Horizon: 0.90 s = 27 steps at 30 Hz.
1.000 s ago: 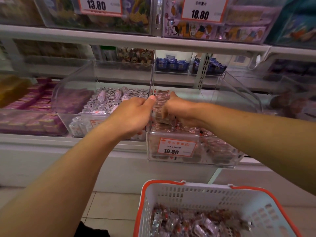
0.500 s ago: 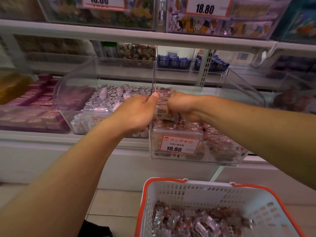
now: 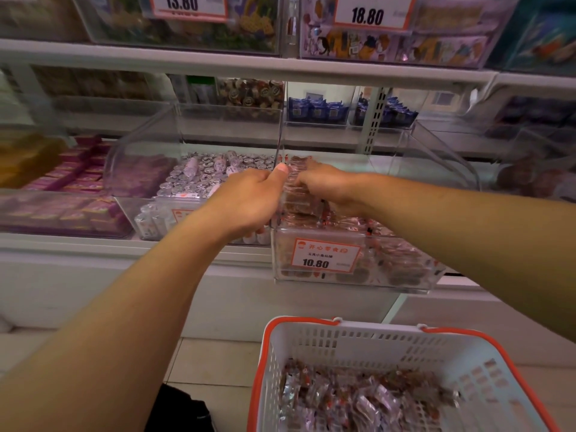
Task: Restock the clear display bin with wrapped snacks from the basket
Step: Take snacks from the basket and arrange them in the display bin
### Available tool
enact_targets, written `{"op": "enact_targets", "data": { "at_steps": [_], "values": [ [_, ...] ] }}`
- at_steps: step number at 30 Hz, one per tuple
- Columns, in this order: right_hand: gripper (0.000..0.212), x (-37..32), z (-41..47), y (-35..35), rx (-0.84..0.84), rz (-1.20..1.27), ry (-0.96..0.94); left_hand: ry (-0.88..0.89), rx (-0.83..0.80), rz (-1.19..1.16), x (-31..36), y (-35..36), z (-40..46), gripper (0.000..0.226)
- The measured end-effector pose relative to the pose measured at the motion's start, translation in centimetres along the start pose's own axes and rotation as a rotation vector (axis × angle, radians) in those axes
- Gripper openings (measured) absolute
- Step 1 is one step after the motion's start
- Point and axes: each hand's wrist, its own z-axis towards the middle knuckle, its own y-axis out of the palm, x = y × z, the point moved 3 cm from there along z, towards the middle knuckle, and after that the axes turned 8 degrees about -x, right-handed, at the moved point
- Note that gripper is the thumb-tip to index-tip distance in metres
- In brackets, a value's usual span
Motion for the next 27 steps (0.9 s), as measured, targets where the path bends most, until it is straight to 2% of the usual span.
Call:
{"op": "enact_targets", "data": {
  "at_steps": [2,4,7,9,11,12,13,14,16,17,18,19,20,21,22,23,24,27],
  "values": [
    [0.049,0.0,0.2,-0.7,0.037,-0.319,-0.014,0.004,0.055,0.017,0.1,-0.2,0.0,0.051],
    [0.058,-0.1,-0.2,-1.1,0.044,-0.468,-0.017,0.009,0.183,0.031,0.4,-0.6,-0.4,0.041],
    [0.049,-1.0,-2.9,-2.3,0.175,-0.569,-0.152,0.163,0.449,0.014,1.4,-1.4,-1.7,0.03],
    [0.034,-1.5,-6.3,-2.9,0.43,-0.611,-0.411,0.407,0.567,0.05,2.5,-1.4,-3.7,0.029],
    [0.03,-0.5,-11.3,-3.1,0.817,-0.57,-0.747,0.654,0.583,0.105,3.7,-0.2,-6.2,0.032],
    [0.028,1.1,-13.9,-2.8,0.986,-0.507,-0.897,0.751,0.547,0.141,4.1,1.2,-7.3,0.033],
    [0.028,3.6,-16.1,-1.9,1.086,-0.433,-0.974,0.818,0.483,0.191,4.2,3.1,-8.1,0.032],
    [0.03,7.0,-17.6,-0.8,1.117,-0.379,-0.962,0.858,0.393,0.257,4.2,5.4,-8.7,0.031],
    [0.033,15.3,-18.7,2.1,1.067,-0.354,-0.7,0.794,0.076,0.436,3.1,11.3,-9.0,0.027],
    [0.032,19.8,-18.4,3.5,0.945,-0.383,-0.48,0.666,-0.144,0.543,1.9,14.5,-9.0,0.024],
    [0.027,24.6,-17.9,4.8,0.743,-0.4,-0.209,0.51,-0.36,0.629,0.2,17.8,-9.0,0.022],
    [0.022,29.2,-17.7,6.3,0.473,-0.403,0.095,0.358,-0.536,0.672,-1.8,20.8,-9.5,0.024],
    [0.029,33.5,-17.9,7.8,0.181,-0.421,0.362,0.213,-0.671,0.657,-4.0,23.5,-10.2,0.027],
    [0.052,37.5,-18.6,9.1,-0.054,-0.413,0.57,0.074,-0.768,0.602,-6.0,26.0,-11.1,0.031],
    [0.076,40.7,-19.6,9.8,-0.208,-0.417,0.743,-0.051,-0.838,0.533,-7.9,28.5,-12.0,0.04],
    [0.094,42.9,-20.8,10.0,-0.255,-0.447,0.859,-0.174,-0.903,0.47,-9.6,31.0,-13.1,0.057],
    [0.103,44.6,-21.6,9.8,-0.221,-0.473,0.929,-0.287,-0.959,0.406,-11.0,33.2,-14.2,0.077],
    [0.104,47.3,-22.4,9.1,-0.119,-0.526,0.951,-0.541,-0.974,0.234,-13.7,38.3,-16.7,0.112]
  ]
}}
